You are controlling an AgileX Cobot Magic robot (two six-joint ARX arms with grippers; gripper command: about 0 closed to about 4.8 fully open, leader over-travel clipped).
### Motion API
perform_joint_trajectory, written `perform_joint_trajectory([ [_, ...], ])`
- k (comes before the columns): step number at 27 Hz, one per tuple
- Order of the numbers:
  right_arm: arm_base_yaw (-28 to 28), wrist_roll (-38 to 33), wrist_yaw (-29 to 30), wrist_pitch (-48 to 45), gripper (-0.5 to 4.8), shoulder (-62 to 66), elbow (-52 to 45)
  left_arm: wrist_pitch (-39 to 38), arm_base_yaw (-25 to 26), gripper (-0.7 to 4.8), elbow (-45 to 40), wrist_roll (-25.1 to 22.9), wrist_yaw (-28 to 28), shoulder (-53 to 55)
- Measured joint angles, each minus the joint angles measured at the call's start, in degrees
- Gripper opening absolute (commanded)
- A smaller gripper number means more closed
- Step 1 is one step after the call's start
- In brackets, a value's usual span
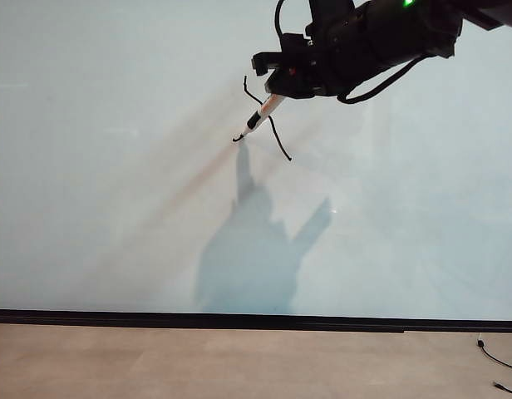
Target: Pick up the pen on the shelf to the right of the whiteboard and draw a cross mark.
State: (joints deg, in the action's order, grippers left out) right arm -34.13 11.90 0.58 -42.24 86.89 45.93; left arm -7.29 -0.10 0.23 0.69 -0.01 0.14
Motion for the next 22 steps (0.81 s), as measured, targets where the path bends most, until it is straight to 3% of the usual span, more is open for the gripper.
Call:
perform_joint_trajectory([
  [22,0.02,4.52,-5.11,7.43,-0.07,-8.04,0.00,-0.02,0.00,-0.05,0.00,0.02,0.00,0.02],
])
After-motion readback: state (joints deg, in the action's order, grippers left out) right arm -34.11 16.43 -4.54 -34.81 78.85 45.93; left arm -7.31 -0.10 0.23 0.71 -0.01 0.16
